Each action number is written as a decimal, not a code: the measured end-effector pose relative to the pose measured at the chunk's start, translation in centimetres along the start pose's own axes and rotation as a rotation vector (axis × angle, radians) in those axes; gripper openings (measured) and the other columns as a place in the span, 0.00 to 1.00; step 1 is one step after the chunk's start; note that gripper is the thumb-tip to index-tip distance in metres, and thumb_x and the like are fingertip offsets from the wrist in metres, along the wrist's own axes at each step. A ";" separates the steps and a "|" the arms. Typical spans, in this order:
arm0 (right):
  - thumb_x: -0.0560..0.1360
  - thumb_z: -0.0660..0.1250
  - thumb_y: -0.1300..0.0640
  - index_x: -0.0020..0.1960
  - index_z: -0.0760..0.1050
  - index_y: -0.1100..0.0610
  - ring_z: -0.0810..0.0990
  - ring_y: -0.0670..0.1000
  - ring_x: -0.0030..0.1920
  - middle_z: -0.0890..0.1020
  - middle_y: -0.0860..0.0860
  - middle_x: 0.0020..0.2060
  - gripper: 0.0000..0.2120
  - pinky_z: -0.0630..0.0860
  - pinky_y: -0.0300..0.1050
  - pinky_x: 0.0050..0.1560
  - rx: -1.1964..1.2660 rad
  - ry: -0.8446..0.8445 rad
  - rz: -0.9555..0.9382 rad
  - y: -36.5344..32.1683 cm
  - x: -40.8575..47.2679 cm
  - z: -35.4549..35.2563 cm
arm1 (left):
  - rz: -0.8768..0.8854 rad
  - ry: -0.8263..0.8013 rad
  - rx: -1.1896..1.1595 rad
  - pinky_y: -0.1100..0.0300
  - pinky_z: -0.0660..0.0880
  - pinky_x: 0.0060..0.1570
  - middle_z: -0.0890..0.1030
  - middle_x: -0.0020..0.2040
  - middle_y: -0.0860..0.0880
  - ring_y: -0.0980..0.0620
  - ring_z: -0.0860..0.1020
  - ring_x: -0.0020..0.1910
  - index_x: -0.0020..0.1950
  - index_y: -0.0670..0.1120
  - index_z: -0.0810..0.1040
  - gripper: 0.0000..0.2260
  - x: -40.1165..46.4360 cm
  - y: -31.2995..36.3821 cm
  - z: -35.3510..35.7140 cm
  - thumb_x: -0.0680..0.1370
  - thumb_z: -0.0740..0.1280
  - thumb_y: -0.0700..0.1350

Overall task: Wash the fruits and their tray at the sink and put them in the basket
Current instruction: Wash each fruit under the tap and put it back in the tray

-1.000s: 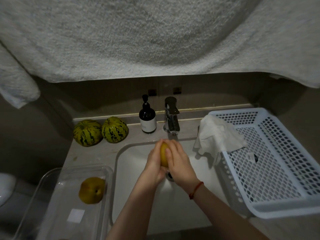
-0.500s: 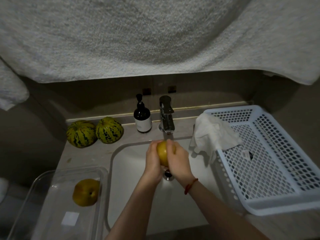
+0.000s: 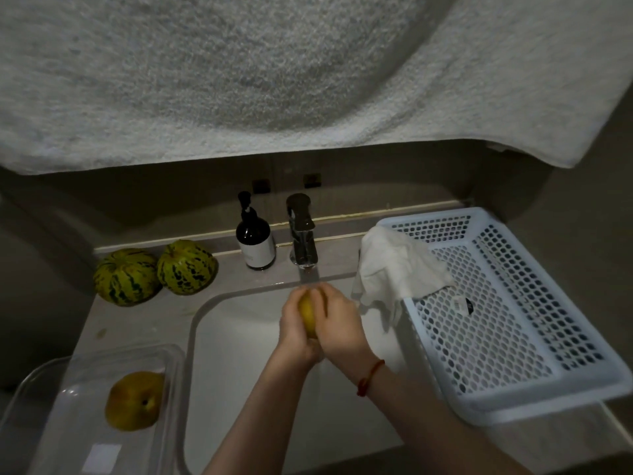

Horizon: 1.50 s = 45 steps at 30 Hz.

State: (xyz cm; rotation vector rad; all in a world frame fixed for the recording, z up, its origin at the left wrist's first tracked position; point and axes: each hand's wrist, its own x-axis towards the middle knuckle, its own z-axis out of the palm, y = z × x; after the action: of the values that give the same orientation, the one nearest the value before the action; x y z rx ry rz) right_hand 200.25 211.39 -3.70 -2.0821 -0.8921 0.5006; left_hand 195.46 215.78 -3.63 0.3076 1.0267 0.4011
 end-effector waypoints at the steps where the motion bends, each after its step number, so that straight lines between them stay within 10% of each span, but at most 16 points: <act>1: 0.81 0.55 0.54 0.58 0.76 0.56 0.79 0.51 0.51 0.80 0.52 0.50 0.14 0.73 0.41 0.53 -0.051 -0.008 -0.112 0.1 -0.1 -0.4 | -0.121 -0.018 -0.103 0.53 0.74 0.41 0.80 0.37 0.41 0.45 0.76 0.42 0.44 0.42 0.78 0.14 -0.1 0.2 0.3 0.73 0.66 0.54; 6: 0.79 0.60 0.56 0.46 0.80 0.57 0.80 0.51 0.40 0.82 0.54 0.40 0.11 0.74 0.44 0.42 -0.127 0.142 -0.181 2.5 2.8 -6.6 | -0.222 0.103 -0.167 0.49 0.77 0.31 0.72 0.43 0.39 0.40 0.73 0.40 0.43 0.41 0.70 0.14 0.0 0.7 1.1 0.73 0.68 0.51; 11: 0.77 0.62 0.60 0.69 0.67 0.56 0.66 0.55 0.68 0.66 0.56 0.70 0.21 0.68 0.48 0.65 -0.635 -0.073 -0.114 5.3 7.2 -10.2 | -0.252 0.102 -0.148 0.48 0.74 0.42 0.71 0.47 0.38 0.38 0.73 0.45 0.46 0.41 0.70 0.15 0.4 0.6 1.5 0.71 0.70 0.50; 17: 0.78 0.57 0.62 0.61 0.73 0.59 0.68 0.56 0.62 0.68 0.57 0.63 0.14 0.71 0.48 0.48 -0.867 0.003 -0.142 5.6 8.4 -9.0 | -0.224 0.071 -0.101 0.48 0.74 0.40 0.71 0.58 0.38 0.38 0.73 0.54 0.58 0.43 0.68 0.19 0.5 0.9 2.4 0.73 0.68 0.50; 28: 0.80 0.53 0.64 0.50 0.66 0.57 0.69 0.44 0.36 0.71 0.49 0.37 0.05 0.65 0.36 0.35 0.195 0.361 -0.076 4.7 9.3 -13.4 | -0.196 0.023 0.010 0.45 0.73 0.34 0.72 0.51 0.38 0.37 0.74 0.48 0.58 0.45 0.69 0.20 -0.3 0.7 2.6 0.72 0.71 0.50; 34: 0.81 0.50 0.64 0.51 0.63 0.56 0.68 0.40 0.38 0.68 0.45 0.38 0.06 0.66 0.26 0.35 0.289 0.435 -0.102 3.3 9.3 -15.9 | -0.180 -0.012 0.022 0.48 0.75 0.31 0.74 0.51 0.38 0.38 0.75 0.47 0.54 0.45 0.71 0.18 -1.0 0.9 2.9 0.70 0.71 0.51; 45: 0.77 0.59 0.63 0.52 0.71 0.61 0.73 0.50 0.39 0.75 0.54 0.41 0.05 0.63 0.39 0.34 -0.084 0.150 -0.017 5.8 8.1 -12.6 | -0.133 -0.088 -0.028 0.45 0.76 0.35 0.75 0.52 0.38 0.37 0.76 0.48 0.52 0.45 0.72 0.17 -2.2 1.5 2.9 0.70 0.73 0.51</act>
State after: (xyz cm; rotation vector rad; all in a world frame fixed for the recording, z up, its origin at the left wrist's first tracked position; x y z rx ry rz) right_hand 215.82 208.34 -1.09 -2.1545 -0.8551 0.2976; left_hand 196.77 215.93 0.09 0.2286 0.9483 0.2788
